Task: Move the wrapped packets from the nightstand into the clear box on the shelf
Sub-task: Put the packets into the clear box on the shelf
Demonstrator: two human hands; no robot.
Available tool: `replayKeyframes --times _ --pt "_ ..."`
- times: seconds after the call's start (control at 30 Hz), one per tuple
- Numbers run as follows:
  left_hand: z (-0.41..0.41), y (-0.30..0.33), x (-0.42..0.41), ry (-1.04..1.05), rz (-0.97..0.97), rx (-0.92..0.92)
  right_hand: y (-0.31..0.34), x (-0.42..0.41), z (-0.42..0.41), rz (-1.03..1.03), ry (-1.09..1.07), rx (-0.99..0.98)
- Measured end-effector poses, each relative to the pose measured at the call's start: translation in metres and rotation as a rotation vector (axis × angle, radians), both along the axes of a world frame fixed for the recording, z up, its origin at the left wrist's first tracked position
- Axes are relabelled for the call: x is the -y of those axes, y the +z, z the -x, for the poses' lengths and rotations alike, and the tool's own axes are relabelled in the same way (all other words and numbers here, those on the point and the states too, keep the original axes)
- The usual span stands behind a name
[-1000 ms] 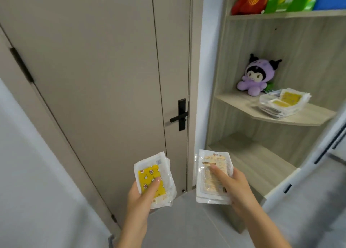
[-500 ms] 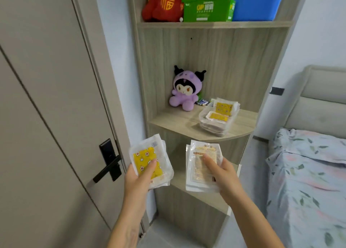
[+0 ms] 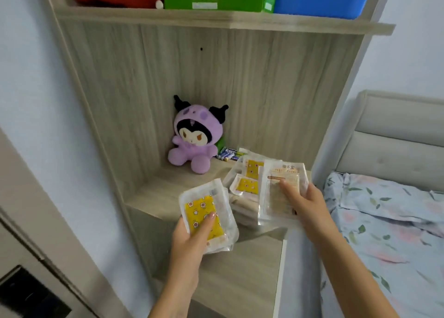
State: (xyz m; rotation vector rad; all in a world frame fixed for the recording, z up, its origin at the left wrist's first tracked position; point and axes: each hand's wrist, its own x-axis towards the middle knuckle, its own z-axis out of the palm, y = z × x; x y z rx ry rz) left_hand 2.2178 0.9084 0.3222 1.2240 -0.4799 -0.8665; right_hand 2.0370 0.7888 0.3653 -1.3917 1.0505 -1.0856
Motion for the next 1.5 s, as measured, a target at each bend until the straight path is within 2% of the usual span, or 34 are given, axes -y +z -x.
replayKeyframes --times 0.1,0.17,0.23,0.33,0.4,0.47,0.63,0.73,0.83,0.97,1.07,1.17,1.3,1.5 --pt "0.0 0.007 0.045 0.071 0.031 -0.032 0.025 0.07 0.009 0.199 0.09 -0.175" --pt "0.0 0.011 0.068 0.114 0.059 -0.037 0.035 0.117 0.004 0.367 0.163 -0.446" --pt "-0.001 0.013 0.083 0.144 0.073 -0.042 0.038 0.155 -0.014 0.558 0.273 -0.806" --pt "-0.005 0.011 0.094 0.169 0.049 -0.047 0.026 0.182 -0.05 0.716 0.466 -1.227" --pt "-0.012 0.009 0.1 0.18 0.034 -0.042 0.011 0.188 -0.066 0.791 0.507 -1.451" --pt "-0.02 0.007 0.105 0.188 0.02 -0.03 -0.005 0.193 -0.074 0.862 0.478 -1.549" --pt "-0.038 0.011 0.111 0.152 0.012 -0.007 -0.035 0.196 -0.065 1.287 0.278 -1.46" --pt "-0.04 0.014 0.115 0.124 0.021 -0.005 -0.052 0.19 -0.058 1.343 0.228 -1.368" --pt "-0.039 0.015 0.117 0.088 0.018 0.001 -0.043 0.187 -0.058 1.238 0.171 -1.334" --pt "-0.038 0.017 0.117 0.049 0.004 0.02 -0.027 0.184 -0.056 0.818 0.195 -1.091" --pt "-0.04 0.017 0.116 0.041 -0.011 0.018 -0.029 0.184 -0.056 0.641 0.107 -0.943" --pt "-0.039 0.016 0.116 0.037 -0.012 0.015 -0.036 0.188 -0.064 0.561 0.083 -0.951" --pt "-0.037 0.014 0.113 0.029 -0.019 0.003 -0.042 0.191 -0.07 0.583 0.094 -1.073" --pt "-0.038 0.014 0.113 0.02 -0.05 -0.01 -0.025 0.193 -0.059 0.545 0.332 -1.145"
